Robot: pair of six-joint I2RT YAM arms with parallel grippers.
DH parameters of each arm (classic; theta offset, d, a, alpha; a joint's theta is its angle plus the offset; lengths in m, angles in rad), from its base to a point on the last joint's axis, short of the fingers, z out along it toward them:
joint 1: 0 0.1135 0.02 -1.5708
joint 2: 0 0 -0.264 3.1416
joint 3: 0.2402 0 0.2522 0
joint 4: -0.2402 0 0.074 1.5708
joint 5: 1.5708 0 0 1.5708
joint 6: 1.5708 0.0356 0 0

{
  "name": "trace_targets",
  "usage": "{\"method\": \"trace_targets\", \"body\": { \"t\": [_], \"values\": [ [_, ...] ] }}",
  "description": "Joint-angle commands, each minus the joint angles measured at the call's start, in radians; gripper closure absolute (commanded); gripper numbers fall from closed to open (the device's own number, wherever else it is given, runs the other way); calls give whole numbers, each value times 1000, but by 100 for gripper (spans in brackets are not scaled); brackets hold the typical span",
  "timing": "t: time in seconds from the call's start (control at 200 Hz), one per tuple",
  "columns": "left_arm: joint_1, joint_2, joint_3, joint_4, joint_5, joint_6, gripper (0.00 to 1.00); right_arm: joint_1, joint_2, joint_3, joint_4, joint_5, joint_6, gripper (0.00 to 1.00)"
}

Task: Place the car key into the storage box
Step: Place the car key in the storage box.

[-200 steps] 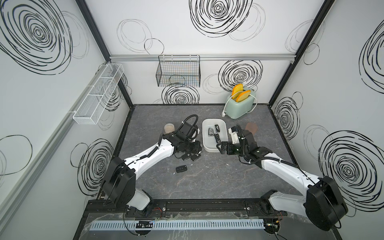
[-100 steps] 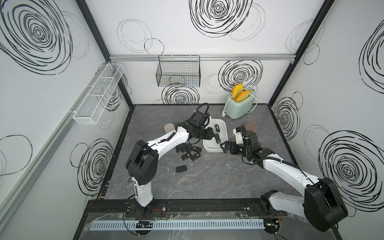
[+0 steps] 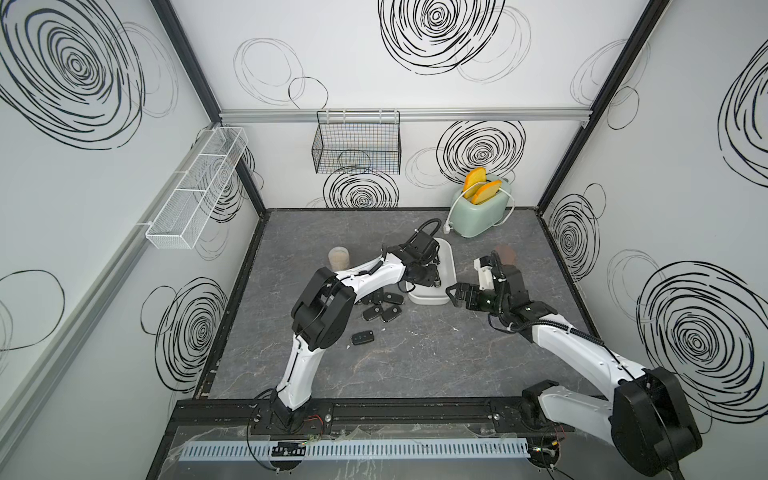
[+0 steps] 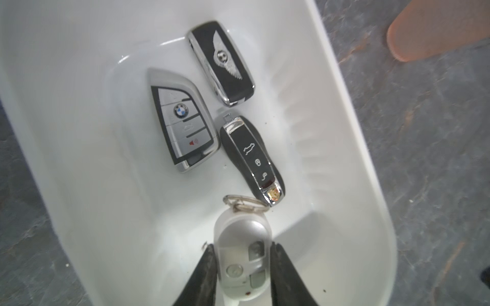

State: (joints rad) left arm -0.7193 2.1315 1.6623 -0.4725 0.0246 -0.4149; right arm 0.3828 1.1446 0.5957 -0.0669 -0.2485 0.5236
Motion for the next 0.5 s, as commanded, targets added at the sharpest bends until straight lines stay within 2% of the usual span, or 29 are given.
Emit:
{"method": "trace_targets", "body": {
  "t": [0.0,0.385,0.495],
  "values": [
    [-2,45,50,-16,-47,8,72,-4,-24,-11,21,-11,18,1],
    [-2,165,142,-61,-71,10,71,-20,-51,-23,15,-6,18,1],
    [-5,175,150,-70,-70,8,67,-24,-53,-23,14,-13,18,1]
  ]
}}
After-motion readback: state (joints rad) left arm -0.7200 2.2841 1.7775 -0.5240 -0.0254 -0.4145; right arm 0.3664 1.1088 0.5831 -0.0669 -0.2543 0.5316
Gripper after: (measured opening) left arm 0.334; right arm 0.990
